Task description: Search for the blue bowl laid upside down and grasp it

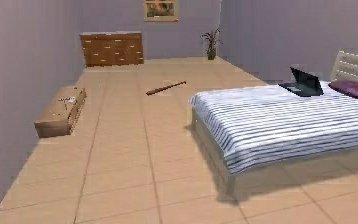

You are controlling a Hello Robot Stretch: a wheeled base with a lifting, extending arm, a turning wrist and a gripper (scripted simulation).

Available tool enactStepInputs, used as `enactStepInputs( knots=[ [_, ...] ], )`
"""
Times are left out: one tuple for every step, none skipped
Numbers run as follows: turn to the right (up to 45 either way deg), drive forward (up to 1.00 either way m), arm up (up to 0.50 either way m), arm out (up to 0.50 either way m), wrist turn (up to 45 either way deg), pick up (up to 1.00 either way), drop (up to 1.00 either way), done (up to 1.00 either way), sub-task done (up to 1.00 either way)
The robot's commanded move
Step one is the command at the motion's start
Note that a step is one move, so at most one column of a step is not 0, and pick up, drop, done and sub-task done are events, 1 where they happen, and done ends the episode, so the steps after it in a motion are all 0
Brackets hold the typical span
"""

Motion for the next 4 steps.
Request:
enactStepInputs(
  knots=[
    [0.0, 0.60, 0.00, 0.00, 0.0, 0.00, 0.00, 0.00, 0.00],
    [45.0, 0.00, 0.00, 0.00, 0.0, 0.00, 0.00, 0.00, 0.00],
    [15.0, 0.00, 0.00, 0.00, 0.0, 0.00, 0.00, 0.00, 0.00],
    [0.0, 1.00, 0.00, 0.00, 0.0, 0.00, 0.00, 0.00, 0.00]
  ],
)
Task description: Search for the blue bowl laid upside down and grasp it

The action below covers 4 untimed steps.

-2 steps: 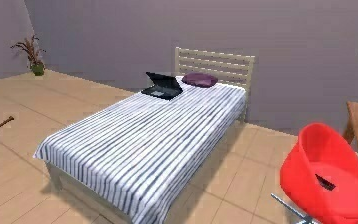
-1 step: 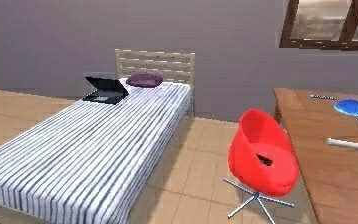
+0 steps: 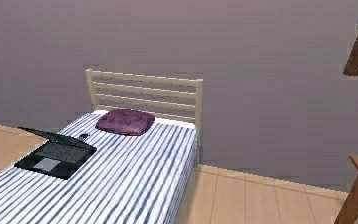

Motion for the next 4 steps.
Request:
enactStepInputs(
  knots=[
    [-3.0, 0.00, 0.00, 0.00, 0.0, 0.00, 0.00, 0.00, 0.00],
    [0.0, 0.10, 0.00, 0.00, 0.0, 0.00, 0.00, 0.00, 0.00],
    [27.0, 0.00, 0.00, 0.00, 0.0, 0.00, 0.00, 0.00, 0.00],
    [0.0, 0.55, 0.00, 0.00, 0.0, 0.00, 0.00, 0.00, 0.00]
  ],
)
